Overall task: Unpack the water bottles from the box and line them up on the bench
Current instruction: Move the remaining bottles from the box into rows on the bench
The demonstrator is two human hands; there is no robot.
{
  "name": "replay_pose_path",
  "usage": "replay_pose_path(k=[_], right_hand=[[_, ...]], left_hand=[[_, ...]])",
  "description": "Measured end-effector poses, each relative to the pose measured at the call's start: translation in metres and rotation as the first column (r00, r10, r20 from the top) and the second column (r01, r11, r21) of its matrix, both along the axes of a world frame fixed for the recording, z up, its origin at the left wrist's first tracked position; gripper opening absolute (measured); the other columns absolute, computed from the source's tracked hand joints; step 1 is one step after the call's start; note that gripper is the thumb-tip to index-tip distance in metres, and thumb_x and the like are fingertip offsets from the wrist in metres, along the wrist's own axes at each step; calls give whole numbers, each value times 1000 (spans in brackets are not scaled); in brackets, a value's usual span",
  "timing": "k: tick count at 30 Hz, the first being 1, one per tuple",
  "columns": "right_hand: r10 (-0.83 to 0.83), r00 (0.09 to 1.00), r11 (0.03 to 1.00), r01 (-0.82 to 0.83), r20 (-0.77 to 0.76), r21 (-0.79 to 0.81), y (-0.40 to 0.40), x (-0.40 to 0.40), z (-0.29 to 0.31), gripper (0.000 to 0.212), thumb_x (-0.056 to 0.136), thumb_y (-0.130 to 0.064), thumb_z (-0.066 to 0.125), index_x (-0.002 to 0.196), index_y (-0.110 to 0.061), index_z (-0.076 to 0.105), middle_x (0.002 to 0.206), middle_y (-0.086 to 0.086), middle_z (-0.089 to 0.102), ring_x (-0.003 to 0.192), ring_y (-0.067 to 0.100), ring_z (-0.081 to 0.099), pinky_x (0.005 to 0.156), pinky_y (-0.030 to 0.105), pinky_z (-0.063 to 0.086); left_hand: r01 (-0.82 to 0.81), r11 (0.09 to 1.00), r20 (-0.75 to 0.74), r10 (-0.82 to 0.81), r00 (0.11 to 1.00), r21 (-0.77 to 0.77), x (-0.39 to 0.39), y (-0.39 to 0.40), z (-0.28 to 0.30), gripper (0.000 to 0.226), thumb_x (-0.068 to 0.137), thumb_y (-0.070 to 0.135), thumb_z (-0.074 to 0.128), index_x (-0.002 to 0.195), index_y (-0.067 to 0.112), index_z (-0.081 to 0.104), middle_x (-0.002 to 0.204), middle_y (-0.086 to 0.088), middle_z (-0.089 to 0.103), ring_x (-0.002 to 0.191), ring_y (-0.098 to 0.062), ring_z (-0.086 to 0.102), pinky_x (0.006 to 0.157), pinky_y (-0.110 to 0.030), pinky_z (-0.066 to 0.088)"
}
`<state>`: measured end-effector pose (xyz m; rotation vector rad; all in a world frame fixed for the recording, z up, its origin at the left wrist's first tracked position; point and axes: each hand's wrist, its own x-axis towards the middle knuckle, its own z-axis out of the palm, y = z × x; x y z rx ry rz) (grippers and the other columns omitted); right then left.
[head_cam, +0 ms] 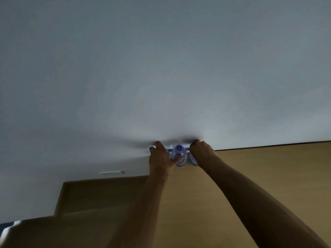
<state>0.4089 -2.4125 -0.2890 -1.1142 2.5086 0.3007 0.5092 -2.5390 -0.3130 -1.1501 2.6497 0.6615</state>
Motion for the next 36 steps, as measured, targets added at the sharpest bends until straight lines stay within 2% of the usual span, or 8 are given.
replay_pose_path(k=[11, 17, 20, 22, 24, 28, 33, 36], right_hand=[[27, 1000, 999, -28, 12, 38, 1, -1, 1, 30, 87, 1, 61, 116, -4, 64, 119, 13, 61, 111, 25, 61, 89, 31, 50], [79, 991, 992, -67, -112, 105, -8, 5, 9, 24, 81, -27, 70, 104, -20, 66, 103, -2, 66, 101, 20, 64, 88, 37, 49], [110, 982, 982, -131, -152, -133, -15, 9, 15, 26, 81, -37, 69, 101, -22, 61, 90, -3, 66, 87, 19, 65, 78, 31, 50], [180, 982, 951, -187, -49, -246, -19, 13, 13, 35, 85, -28, 64, 118, -21, 54, 102, 4, 63, 93, 25, 64, 74, 34, 48], [237, 971, 951, -225, 33, -210, -22, 13, 14, 35, 90, -21, 57, 125, -21, 51, 109, 9, 58, 97, 30, 63, 75, 36, 48], [235, 972, 954, -226, 25, -197, -30, 7, 11, 23, 92, -16, 54, 114, -11, 57, 112, 12, 60, 102, 32, 61, 79, 37, 47], [106, 992, 968, -88, 66, -234, -35, 8, 14, 28, 88, -31, 64, 104, -8, 64, 108, 14, 65, 101, 30, 63, 77, 33, 48], [74, 994, 967, -52, 81, -248, -34, 3, 17, 30, 86, -36, 67, 100, -9, 69, 105, 12, 66, 99, 28, 64, 75, 31, 47]], left_hand=[[-9, 1000, -16, 9, 1000, -12, 1, 2, -2, 111, 58, 73, 77, 131, 4, 31, 112, -15, 48, 97, -30, 62, 72, -30, 48], [3, 1000, -36, -3, 999, 3, 3, 1, -4, 112, 58, 72, 78, 133, 4, 29, 111, -15, 48, 97, -30, 62, 69, -27, 46], [1, 1000, -42, 0, 999, 23, 2, 1, -2, 114, 56, 72, 79, 134, 5, 29, 114, -15, 48, 100, -30, 61, 71, -27, 44], [0, 999, -39, 1, 999, 40, 3, 1, 0, 108, 59, 64, 82, 134, 7, 29, 114, -15, 48, 102, -31, 59, 71, -27, 39], [32, 998, -21, -31, 999, 58, 6, -3, 0, 100, 69, 54, 80, 137, 6, 26, 116, -17, 47, 105, -33, 58, 74, -29, 42], [74, 991, 10, -76, 997, 109, 9, -17, 4, 72, 90, 28, 59, 144, 2, 20, 126, -25, 47, 113, -42, 54, 86, -39, 46], [202, 977, 15, -203, 979, 62, 15, -25, 3, 56, 101, 30, 45, 144, 2, 22, 119, -26, 56, 105, -39, 60, 83, -43, 51], [182, 981, 10, -183, 983, 72, 17, -22, 4, 56, 100, 27, 46, 145, 4, 22, 118, -26, 55, 105, -40, 59, 85, -44, 49]])
